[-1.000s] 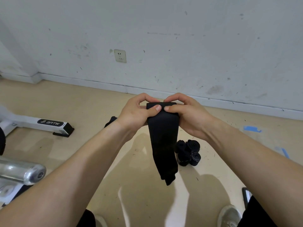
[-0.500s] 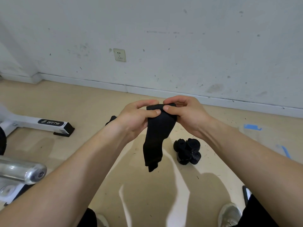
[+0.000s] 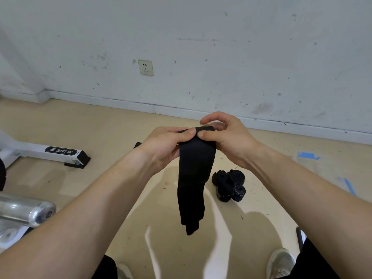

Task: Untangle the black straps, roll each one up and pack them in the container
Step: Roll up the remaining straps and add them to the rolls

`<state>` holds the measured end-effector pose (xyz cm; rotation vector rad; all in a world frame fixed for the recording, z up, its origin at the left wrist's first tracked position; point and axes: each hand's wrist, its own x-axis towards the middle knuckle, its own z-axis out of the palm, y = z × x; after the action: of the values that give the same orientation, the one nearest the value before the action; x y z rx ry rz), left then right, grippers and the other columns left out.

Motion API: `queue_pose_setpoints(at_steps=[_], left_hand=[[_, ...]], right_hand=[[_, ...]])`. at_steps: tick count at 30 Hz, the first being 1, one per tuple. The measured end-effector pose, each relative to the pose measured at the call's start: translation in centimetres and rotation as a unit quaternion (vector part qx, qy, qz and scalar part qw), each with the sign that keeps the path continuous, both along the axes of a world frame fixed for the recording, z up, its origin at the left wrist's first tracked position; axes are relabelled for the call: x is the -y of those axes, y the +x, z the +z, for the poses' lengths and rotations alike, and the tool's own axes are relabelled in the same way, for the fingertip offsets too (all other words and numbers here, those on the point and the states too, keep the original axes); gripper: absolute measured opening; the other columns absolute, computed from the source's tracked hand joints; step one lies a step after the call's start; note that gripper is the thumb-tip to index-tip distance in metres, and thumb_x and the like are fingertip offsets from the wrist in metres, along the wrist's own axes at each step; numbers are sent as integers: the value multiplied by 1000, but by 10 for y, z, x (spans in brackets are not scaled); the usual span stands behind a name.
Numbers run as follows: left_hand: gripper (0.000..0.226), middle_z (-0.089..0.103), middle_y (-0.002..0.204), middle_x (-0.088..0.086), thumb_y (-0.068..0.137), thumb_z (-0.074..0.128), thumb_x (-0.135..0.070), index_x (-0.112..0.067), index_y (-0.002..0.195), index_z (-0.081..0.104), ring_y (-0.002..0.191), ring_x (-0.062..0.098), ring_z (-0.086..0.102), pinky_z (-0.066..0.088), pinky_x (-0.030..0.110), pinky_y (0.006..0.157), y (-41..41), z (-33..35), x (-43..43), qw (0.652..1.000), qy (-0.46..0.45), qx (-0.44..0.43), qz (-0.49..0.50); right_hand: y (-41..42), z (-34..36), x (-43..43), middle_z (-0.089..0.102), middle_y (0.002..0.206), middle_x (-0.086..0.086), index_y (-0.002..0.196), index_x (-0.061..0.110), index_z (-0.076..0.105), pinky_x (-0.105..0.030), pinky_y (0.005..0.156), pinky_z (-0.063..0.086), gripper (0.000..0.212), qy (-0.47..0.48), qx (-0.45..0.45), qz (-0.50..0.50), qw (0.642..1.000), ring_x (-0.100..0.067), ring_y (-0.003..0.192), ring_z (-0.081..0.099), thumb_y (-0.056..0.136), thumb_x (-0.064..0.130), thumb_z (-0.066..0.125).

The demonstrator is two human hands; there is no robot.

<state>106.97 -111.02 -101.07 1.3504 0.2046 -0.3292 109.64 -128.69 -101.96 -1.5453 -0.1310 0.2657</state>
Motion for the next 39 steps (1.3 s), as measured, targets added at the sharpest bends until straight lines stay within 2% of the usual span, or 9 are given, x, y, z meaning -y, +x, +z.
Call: queue_pose_setpoints(at_steps=[2, 6, 12, 17, 24, 26, 29, 32, 39], left_hand=[[22, 79, 106, 12, 96, 67, -8, -1, 116, 73, 94, 18, 77, 59, 20, 75, 1, 0, 0, 1000, 7, 13, 8], [28, 77, 111, 14, 91, 75, -9, -4, 118, 73, 100, 24, 76, 60, 27, 81, 5, -3, -4, 996, 63, 51, 31], [22, 75, 107, 5, 86, 82, -12, -21, 105, 75, 103, 21, 72, 61, 36, 89, 4, -4, -4, 964, 212, 151, 54], [19, 79, 96, 9, 92, 76, -14, -11, 110, 72, 94, 25, 77, 62, 33, 84, 3, -6, -5, 982, 150, 110, 20], [24, 74, 92, 15, 97, 70, -12, -9, 120, 64, 88, 27, 74, 60, 34, 78, 2, -7, 2, 988, 115, 103, 10], [24, 74, 93, 18, 96, 71, -12, -12, 119, 64, 89, 31, 74, 62, 37, 80, 3, -6, 2, 985, 126, 112, 18], [23, 75, 99, 22, 95, 72, -11, -13, 118, 65, 97, 40, 74, 61, 47, 90, 4, -6, 1, 983, 132, 123, 25], [24, 77, 99, 18, 95, 72, -8, -13, 117, 65, 97, 38, 74, 61, 48, 91, 2, -6, 1, 982, 138, 127, 27], [28, 76, 104, 18, 93, 73, -6, -12, 118, 64, 99, 36, 74, 60, 47, 94, 1, -11, 6, 987, 115, 103, 42]], right_hand=[[0, 1, 3, 68, 94, -9, 112, 13, 63, -33, 74, 55, 27, 22, -53, 19, 998, -23, 80, 67, 88, 6, 75], [0, -3, 0, 72, 92, -3, 108, 12, 67, -30, 75, 56, 19, -11, -55, 37, 998, -18, 85, 71, 96, 27, 69], [-1, -4, -4, 71, 90, -17, 108, 11, 68, -39, 76, 59, 11, -13, -1, 16, 1000, -27, 82, 71, 98, 14, 66], [-2, -3, -4, 71, 92, -16, 100, 19, 68, -33, 67, 55, 9, -11, 14, 2, 1000, -24, 78, 69, 96, 10, 68], [-1, -2, -1, 70, 96, -12, 100, 19, 68, -36, 73, 57, 17, -24, 38, -5, 999, -25, 82, 68, 94, 3, 68], [-1, 0, -1, 69, 96, -13, 101, 17, 66, -36, 74, 54, 16, 10, 12, 5, 1000, -26, 82, 66, 94, 2, 67], [-1, 2, -1, 65, 97, -8, 102, 15, 65, -39, 79, 51, 5, 48, -43, 21, 998, -26, 87, 63, 99, 14, 62], [-1, 1, -1, 66, 95, -4, 102, 15, 67, -41, 82, 53, 22, 1, -38, 26, 999, -24, 88, 65, 103, 35, 57], [1, 0, -3, 68, 89, -11, 98, 15, 69, -36, 67, 54, 7, 12, -7, -4, 1000, -26, 77, 66, 100, 17, 63]])
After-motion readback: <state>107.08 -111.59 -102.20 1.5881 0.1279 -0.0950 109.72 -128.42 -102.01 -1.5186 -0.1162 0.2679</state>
